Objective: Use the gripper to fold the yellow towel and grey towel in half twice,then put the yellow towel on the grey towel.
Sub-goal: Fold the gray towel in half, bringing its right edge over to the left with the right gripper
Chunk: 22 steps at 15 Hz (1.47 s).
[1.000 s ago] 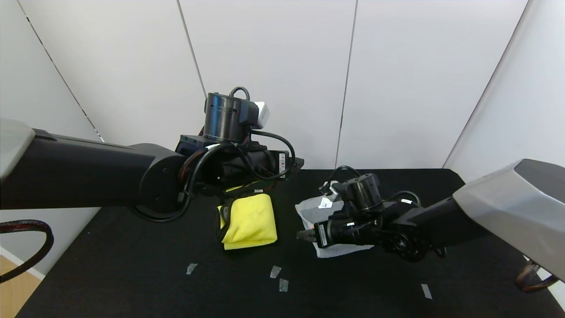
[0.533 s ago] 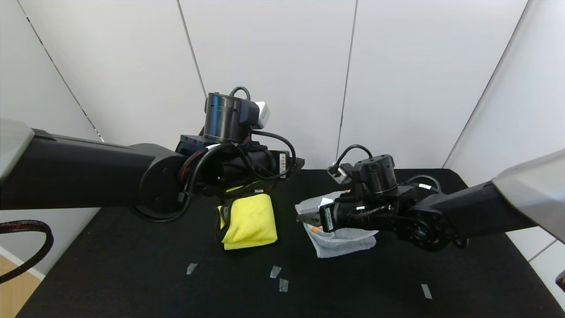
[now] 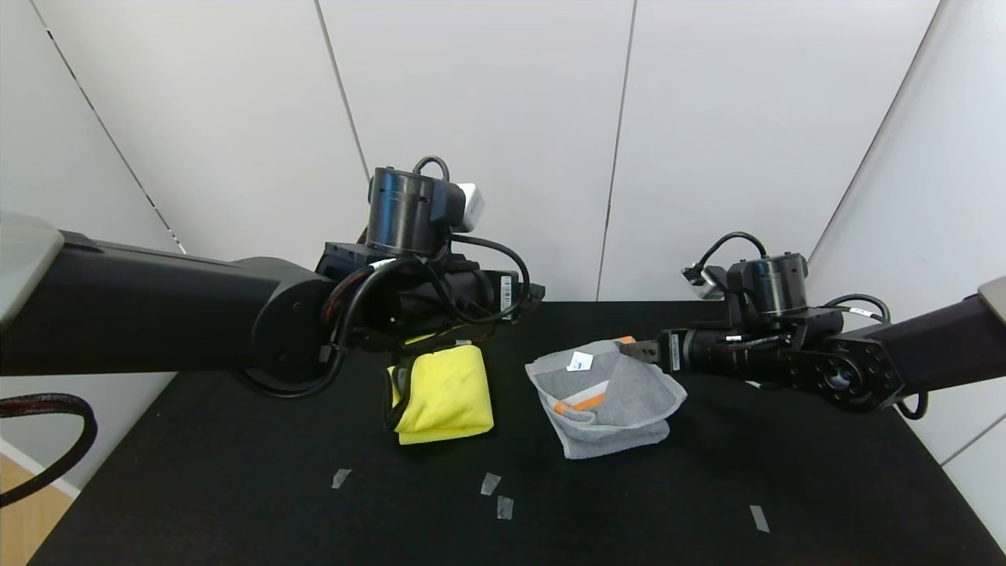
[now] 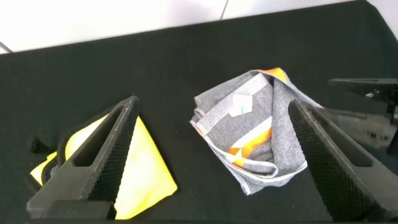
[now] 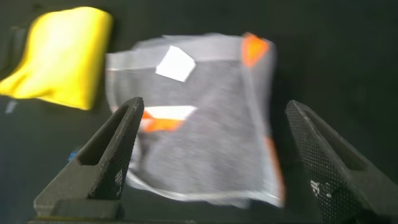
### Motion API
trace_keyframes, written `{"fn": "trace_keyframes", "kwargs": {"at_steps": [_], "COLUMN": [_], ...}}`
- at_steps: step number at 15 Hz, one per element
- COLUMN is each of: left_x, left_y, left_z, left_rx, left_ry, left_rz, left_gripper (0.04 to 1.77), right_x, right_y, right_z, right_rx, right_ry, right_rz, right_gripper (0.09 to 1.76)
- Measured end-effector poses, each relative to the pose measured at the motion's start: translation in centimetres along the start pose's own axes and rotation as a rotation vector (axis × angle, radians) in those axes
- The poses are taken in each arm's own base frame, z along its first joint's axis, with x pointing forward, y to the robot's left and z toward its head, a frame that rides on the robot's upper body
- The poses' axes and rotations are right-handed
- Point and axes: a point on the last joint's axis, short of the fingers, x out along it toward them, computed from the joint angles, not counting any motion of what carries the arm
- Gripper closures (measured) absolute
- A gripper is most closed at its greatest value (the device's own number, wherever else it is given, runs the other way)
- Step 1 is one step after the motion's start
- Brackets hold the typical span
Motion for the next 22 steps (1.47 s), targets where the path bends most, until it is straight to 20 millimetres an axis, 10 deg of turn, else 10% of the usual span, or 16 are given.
{"fn": "trace_keyframes", "kwargs": {"at_steps": [14,21,22], "left_x": [0.0,0.1,0.2], "left_y": [-0.1,-0.1,-0.1], "left_z": [-0.1,-0.2,-0.3], "left_rx": [0.005,0.005,0.006], "left_ry": [0.0,0.006,0.006], "left_rz": [-0.002,-0.002,-0.001], "left_gripper": [0.09,0.09,0.09], "right_x": [0.7,0.6,0.6], "right_y": [-2.7,-2.9,-3.0], "right_z": [-3.9,-4.6,-4.7], "right_rx": [0.049,0.057,0.058], "right_ry": [0.071,0.092,0.095], "right_rz": [-0.047,-0.055,-0.056], "right_gripper": [0.15,1.11,1.54]}}
